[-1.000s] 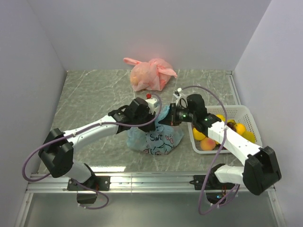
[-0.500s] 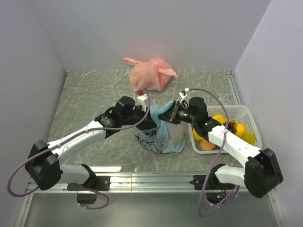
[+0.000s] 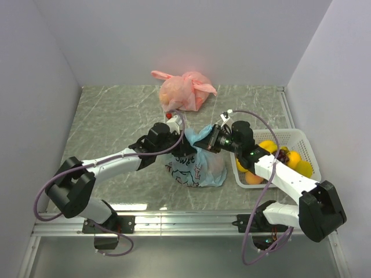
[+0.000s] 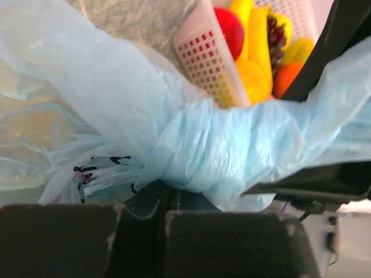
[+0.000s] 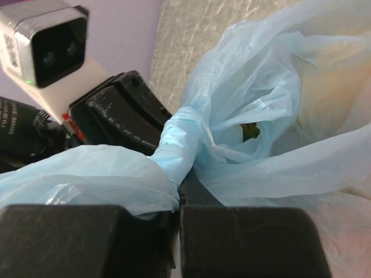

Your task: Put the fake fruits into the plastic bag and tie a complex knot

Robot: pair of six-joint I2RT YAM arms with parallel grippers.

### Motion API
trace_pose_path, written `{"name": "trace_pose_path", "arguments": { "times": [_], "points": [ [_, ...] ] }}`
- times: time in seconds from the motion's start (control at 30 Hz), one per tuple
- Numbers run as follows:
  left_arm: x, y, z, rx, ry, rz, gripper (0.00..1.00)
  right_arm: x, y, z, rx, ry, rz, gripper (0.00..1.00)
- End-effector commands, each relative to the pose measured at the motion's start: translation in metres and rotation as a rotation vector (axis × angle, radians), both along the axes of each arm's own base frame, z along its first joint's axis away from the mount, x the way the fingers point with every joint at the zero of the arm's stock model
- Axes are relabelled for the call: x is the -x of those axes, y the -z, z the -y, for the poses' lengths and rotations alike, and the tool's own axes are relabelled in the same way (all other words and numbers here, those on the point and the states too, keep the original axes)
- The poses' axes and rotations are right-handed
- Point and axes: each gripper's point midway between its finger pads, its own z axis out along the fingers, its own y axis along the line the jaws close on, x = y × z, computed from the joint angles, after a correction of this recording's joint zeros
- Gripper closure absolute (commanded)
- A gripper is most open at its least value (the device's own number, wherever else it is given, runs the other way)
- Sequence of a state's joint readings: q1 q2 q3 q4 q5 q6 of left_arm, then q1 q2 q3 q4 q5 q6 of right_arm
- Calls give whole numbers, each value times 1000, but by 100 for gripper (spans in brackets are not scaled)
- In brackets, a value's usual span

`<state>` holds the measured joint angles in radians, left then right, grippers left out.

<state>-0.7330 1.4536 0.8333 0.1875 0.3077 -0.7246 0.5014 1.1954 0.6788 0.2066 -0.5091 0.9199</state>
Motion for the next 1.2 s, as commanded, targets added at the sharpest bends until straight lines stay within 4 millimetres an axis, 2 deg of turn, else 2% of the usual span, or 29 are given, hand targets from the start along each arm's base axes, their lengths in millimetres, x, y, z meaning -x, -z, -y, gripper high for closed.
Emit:
{"name": "trace_pose_path", "arguments": {
  "times": [0.0, 0.1, 0.13, 0.17, 0.2, 0.23, 0.27, 0.3, 0.33, 0.37, 0.43, 0.47, 0.5, 0.57, 0.63, 0.73, 0.83, 0.97, 1.07, 1.1, 1.17],
  "points": [
    [-19, -24, 15, 164, -59, 19, 100, 3, -21, -8, -53, -45, 94, 100],
    [-20, -19, 18, 184, -65, -7, 100, 10, -17, -11, -52, -94, 120, 100],
    [-22, -20, 18, 188, -70, -6, 100, 12, -17, -11, -44, -114, 132, 95],
    [-26, -19, 16, 194, -85, -17, 100, 14, -20, -11, -19, -143, 179, 90],
    [-27, -18, 16, 197, -83, -24, 100, 18, -12, -8, 25, -164, 163, 84],
    [-28, -16, 15, 198, -83, -29, 100, 20, -11, -6, 56, -190, 174, 74],
    [-29, -16, 14, 196, -85, -26, 100, 15, -18, -3, 103, -205, 241, 67],
    [-28, -17, 13, 195, -79, -25, 100, 19, -11, 4, 149, -218, 212, 61],
    [-27, -15, 12, 190, -77, -28, 100, 21, -11, 8, 171, -234, 218, 50],
    [-26, -15, 11, 186, -72, -24, 100, 17, -21, 14, 201, -235, 281, 47],
    [-24, -14, 9, 176, -72, -25, 100, 23, -19, 25, 244, -242, 269, 39],
    [-25, -14, 7, 170, -79, -22, 100, 24, -29, 30, 257, -245, 318, 38],
    [-26, -14, 5, 167, -83, -19, 100, 24, -27, 39, 274, -235, 303, 36],
    [-26, -10, 2, 160, -91, -26, 100, 24, -38, 48, 275, -225, 341, 33],
    [-26, -12, 2, 161, -91, -23, 100, 14, -39, 61, 273, -176, 328, 33],
    [-28, -13, 2, 160, -98, -20, 100, -4, -36, 74, 257, -81, 315, 41],
    [-31, -14, 2, 155, -100, -14, 100, -22, -19, 77, 279, -34, 282, 51],
    [-30, -18, 3, 164, -87, -7, 100, -41, 17, 72, 335, -57, 186, 52],
    [-29, -24, 4, 179, -76, 9, 100, -39, 39, 65, 367, -104, 123, 45],
    [-29, -27, 5, 186, -66, 15, 100, -34, 44, 63, 371, -121, 105, 38],
    [-29, -33, 8, 204, -58, 27, 100, -18, 56, 54, 348, -177, 63, 34]
  ]
}}
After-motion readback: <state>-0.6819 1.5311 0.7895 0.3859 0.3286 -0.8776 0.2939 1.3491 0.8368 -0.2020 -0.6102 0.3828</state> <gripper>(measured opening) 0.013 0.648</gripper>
